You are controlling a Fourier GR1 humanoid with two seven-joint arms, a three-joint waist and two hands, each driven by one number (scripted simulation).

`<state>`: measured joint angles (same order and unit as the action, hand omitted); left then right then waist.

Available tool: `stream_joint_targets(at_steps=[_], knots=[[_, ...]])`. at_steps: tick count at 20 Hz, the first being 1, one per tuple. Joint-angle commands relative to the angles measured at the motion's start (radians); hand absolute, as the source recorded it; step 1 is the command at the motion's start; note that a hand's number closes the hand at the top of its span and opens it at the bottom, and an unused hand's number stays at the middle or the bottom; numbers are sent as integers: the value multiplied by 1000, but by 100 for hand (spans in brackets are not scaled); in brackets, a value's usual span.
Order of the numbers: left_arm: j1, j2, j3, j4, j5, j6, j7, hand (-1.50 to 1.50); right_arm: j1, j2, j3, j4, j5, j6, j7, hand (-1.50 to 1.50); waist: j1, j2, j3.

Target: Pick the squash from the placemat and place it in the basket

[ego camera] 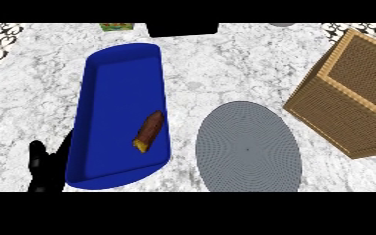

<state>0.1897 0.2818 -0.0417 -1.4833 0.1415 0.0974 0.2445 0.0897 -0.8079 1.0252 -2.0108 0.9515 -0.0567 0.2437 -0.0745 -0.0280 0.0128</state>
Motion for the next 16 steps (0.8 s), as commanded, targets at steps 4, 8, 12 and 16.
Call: stream_joint_targets(at_steps=[4, 8, 12, 16], knots=[[37, -13, 2, 4, 21, -3, 28, 0, 203, -17, -25, -345, -297, -247, -156, 150, -19, 24, -4], [38, -12, 11, 10, 9, 7, 8, 0, 261, -122, -121, -528, -395, -316, -191, 150, -16, 26, -7], [53, -28, -15, -14, -1, 7, 9, 0, 308, -167, -207, -538, -442, -387, -206, 150, -13, 28, -8], [46, -1, 6, -10, 9, -16, 3, 0, 336, -196, -284, -544, -483, -443, -214, 150, -9, 34, -11]])
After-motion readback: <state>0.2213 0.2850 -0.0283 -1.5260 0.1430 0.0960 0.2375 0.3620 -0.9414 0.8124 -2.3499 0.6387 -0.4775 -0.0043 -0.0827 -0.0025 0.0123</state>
